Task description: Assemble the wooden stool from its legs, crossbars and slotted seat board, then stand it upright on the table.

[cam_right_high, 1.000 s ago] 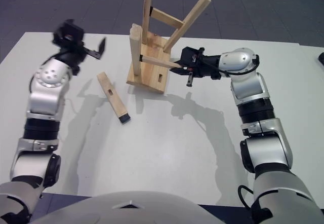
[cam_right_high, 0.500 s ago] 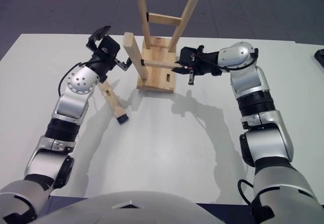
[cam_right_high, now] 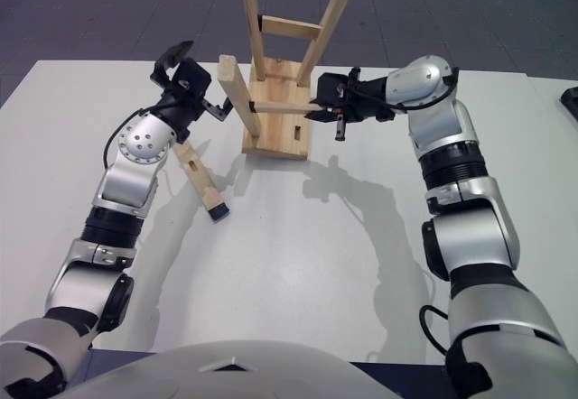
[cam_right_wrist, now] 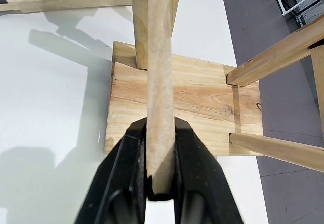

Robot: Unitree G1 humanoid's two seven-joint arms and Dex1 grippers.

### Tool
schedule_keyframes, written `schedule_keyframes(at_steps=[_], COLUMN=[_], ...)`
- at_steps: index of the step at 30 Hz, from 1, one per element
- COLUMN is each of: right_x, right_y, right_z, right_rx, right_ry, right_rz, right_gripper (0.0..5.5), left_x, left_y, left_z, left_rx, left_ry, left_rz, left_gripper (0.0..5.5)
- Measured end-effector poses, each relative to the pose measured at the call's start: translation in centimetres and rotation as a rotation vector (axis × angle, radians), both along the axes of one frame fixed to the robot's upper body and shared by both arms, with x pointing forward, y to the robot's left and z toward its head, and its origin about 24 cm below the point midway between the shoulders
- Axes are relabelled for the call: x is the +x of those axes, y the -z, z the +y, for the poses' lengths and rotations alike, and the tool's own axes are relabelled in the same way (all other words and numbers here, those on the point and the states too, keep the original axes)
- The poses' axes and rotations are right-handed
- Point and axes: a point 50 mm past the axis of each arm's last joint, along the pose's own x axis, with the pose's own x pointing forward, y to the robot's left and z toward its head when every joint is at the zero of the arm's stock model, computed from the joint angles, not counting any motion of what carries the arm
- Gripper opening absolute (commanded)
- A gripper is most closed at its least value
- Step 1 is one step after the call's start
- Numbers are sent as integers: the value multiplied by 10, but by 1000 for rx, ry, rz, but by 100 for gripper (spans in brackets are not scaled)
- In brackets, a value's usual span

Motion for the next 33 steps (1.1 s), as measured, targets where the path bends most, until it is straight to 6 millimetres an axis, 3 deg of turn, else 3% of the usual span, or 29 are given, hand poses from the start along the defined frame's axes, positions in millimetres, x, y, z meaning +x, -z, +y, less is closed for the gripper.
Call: schedule_keyframes(at_steps=[10, 16, 22, 33], right_x=[1, 4, 5, 5], right_y=[2, -10, -14, -15], right_z=[2, 5, 12, 15], right_rx=[0, 21, 42, 53], right_ry=[-3, 1, -11, -17], right_rz=[4, -57, -87, -99], right_gripper=[43, 169, 275, 459], left_x=[1, 2, 0, -1], left_y=[1, 4, 6, 3], left_z=[0, 0, -12, -12], left_rx=[21, 30, 22, 34], left_ry=[3, 13, 61, 68], left_rz=[4, 22, 27, 13], left_gripper=[540, 540, 540, 540])
